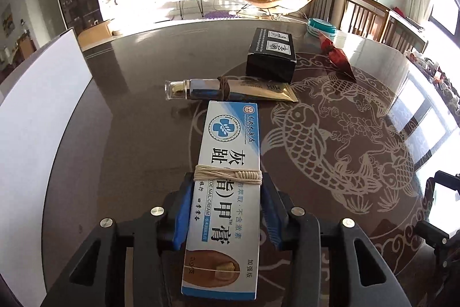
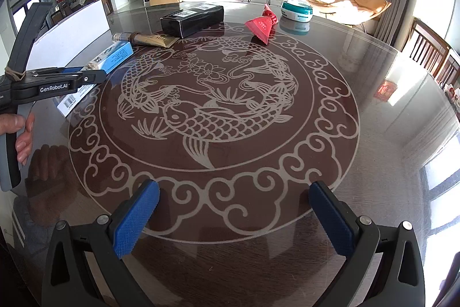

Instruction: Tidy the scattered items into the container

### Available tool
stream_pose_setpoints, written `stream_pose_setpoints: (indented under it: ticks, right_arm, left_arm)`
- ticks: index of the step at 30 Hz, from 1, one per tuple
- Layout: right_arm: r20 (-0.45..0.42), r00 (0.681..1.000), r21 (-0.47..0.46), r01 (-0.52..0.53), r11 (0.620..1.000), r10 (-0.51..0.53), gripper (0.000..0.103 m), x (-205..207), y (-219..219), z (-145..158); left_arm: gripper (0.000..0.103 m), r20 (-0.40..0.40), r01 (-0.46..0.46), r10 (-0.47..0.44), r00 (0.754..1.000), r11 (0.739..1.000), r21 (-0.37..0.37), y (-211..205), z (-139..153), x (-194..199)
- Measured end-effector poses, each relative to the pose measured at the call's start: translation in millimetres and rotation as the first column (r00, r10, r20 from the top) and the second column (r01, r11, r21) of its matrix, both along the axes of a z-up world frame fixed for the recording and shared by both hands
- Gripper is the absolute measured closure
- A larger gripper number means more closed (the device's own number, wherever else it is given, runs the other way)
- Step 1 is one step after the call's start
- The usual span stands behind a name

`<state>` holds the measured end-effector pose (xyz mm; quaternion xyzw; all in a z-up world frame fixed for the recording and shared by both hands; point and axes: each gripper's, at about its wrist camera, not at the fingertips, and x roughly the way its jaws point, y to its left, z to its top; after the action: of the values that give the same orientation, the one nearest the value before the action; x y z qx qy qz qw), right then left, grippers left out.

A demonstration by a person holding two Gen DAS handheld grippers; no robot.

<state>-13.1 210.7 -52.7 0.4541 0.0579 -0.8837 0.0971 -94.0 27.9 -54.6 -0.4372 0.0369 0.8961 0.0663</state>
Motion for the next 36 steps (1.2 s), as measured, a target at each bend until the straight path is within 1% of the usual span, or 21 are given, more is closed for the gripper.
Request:
stream_pose_setpoints:
  ticks: [3, 6, 7, 8, 9, 10, 12, 14, 15, 36]
  right_arm:
    - [0.0, 1.0, 0.0, 0.0, 1.0, 0.0, 0.0, 0.0, -0.1, 0.0]
    - [0.0, 1.0, 0.0, 0.0, 1.0, 0.0, 0.0, -0.1, -0.2, -0.1]
    - [0.0, 1.0, 0.0, 0.0, 1.0, 0.0, 0.0, -0.2, -0.2, -0.2]
    - [0.0, 1.0, 0.0, 0.0, 1.0, 0.0, 0.0, -0.2, -0.2, -0.3]
    - [0.0, 1.0, 0.0, 0.0, 1.0, 0.0, 0.0, -0.2, -0.3, -0.2]
    - [0.0, 1.0, 0.0, 0.0, 1.0, 0.0, 0.0, -0.3, -0.3, -0.3]
    - [0.0, 1.0, 0.0, 0.0, 1.0, 0.0, 0.0, -0.3, -0.4, -0.4]
    - [0.0, 1.0, 0.0, 0.0, 1.0, 0.0, 0.0, -0.5, -0.4, -0.6]
    - [0.0, 1.0, 0.0, 0.0, 1.0, 0.0, 0.0, -0.5, -0.5, -0.5]
    - [0.0, 1.0, 0.0, 0.0, 1.0, 0.0, 0.0, -0.7, -0.6, -0.7]
  left_arm:
    - [0.058, -0.015, -0.008, 0.008, 1.0, 1.0, 0.004, -4.1, -1.8, 16.8]
    - [0.057, -0.012, -0.018, 0.018, 1.0, 1.0, 0.014, -7.4, -1.1, 23.5]
    - [0.053, -0.011, -0.019, 0.019, 1.0, 1.0, 0.015, -7.2, -1.5, 23.6]
    - [0.046, -0.007, -0.02, 0.02, 1.0, 1.0, 0.011, -6.8, -1.9, 23.7]
    - [0.026, 0.005, -0.021, 0.021, 1.0, 1.0, 0.002, -5.0, -2.2, 22.5]
    - [0.015, 0.015, -0.019, 0.019, 1.0, 1.0, -0.003, -3.3, -3.4, 21.5]
    - [0.015, 0.017, -0.018, 0.018, 1.0, 1.0, -0.001, -2.9, -3.2, 21.2]
    - [0.006, 0.027, -0.011, 0.011, 1.0, 1.0, -0.004, -1.0, -5.2, 21.1]
    - [0.0, 0.035, -0.007, 0.008, 0.999, 1.0, -0.006, 0.3, -6.7, 20.2]
    - [0.0, 0.037, -0.007, 0.007, 0.999, 1.0, -0.005, 1.3, -7.6, 19.4]
